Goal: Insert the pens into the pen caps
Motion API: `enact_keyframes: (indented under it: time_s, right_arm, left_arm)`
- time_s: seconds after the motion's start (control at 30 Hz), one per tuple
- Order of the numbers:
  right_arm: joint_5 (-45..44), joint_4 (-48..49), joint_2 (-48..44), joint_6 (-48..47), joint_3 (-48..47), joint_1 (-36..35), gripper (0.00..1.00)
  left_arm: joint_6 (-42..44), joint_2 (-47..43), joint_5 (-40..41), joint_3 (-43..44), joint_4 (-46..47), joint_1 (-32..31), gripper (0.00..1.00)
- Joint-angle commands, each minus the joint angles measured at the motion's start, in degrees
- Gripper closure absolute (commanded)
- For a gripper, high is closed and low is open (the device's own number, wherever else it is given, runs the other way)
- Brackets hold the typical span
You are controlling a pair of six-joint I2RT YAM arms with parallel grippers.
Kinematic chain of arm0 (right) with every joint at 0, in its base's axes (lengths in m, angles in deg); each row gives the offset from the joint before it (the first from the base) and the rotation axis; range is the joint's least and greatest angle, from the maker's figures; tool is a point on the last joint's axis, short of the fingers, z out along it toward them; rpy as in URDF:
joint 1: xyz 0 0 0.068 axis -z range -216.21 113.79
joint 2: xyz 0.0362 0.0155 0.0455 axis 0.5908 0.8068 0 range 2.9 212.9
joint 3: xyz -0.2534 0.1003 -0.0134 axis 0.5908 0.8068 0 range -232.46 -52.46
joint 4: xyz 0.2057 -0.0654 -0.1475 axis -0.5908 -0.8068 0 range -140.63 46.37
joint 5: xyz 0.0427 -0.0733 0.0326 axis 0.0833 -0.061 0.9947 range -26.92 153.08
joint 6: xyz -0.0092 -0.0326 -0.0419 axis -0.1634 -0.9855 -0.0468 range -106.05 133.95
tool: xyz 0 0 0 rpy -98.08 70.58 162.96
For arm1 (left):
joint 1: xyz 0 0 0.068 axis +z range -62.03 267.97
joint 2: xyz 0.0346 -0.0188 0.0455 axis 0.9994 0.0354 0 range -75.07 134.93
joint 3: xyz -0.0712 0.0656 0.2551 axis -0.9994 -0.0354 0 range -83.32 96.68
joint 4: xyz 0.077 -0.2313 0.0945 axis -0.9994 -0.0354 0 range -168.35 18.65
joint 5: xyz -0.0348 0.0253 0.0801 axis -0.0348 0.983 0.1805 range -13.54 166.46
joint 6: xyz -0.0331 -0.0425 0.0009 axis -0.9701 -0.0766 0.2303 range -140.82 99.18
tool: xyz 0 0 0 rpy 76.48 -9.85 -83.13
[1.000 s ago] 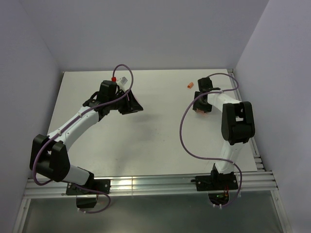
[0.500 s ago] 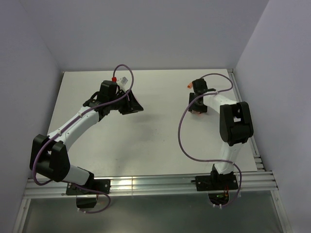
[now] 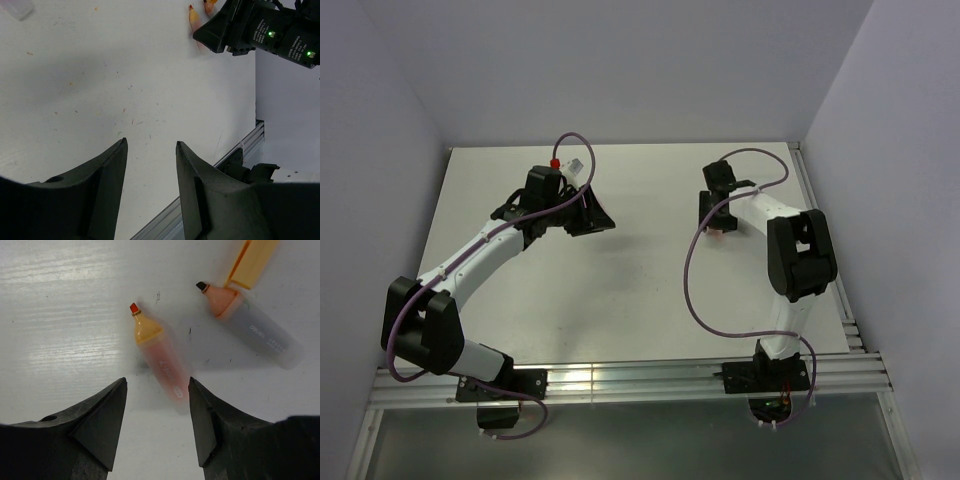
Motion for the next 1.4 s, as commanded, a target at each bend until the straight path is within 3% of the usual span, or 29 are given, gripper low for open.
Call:
enact_keyframes:
  time_s: [0.0,0.93,1.23,1.37]
  right_arm:
    - [-3.32,-1.67,-2.50,-1.89,-4.08,0.14,0.40]
    - [0.54,-4.05,8.13,-5.49,-9.97,1.63,0.46]
    - [2.56,-4.93,8.75,-5.23,-9.88,1.81,0.58]
    - [3.96,-5.02,7.96,-3.92,-8.48,1.81,0.73]
  left_arm:
    - [0.53,-1.37,-0.29,-0.12,1.72,-0.16,0.51]
    - [0.62,-0.06,-0.12,0.23,1.37,-0.25,0.51]
    - [0.36,0.30,0.32,0.50,1.28,-0.25,0.51]
    - [-0.34,0.38,-0.73,0.24,2.07,-0.25,0.50]
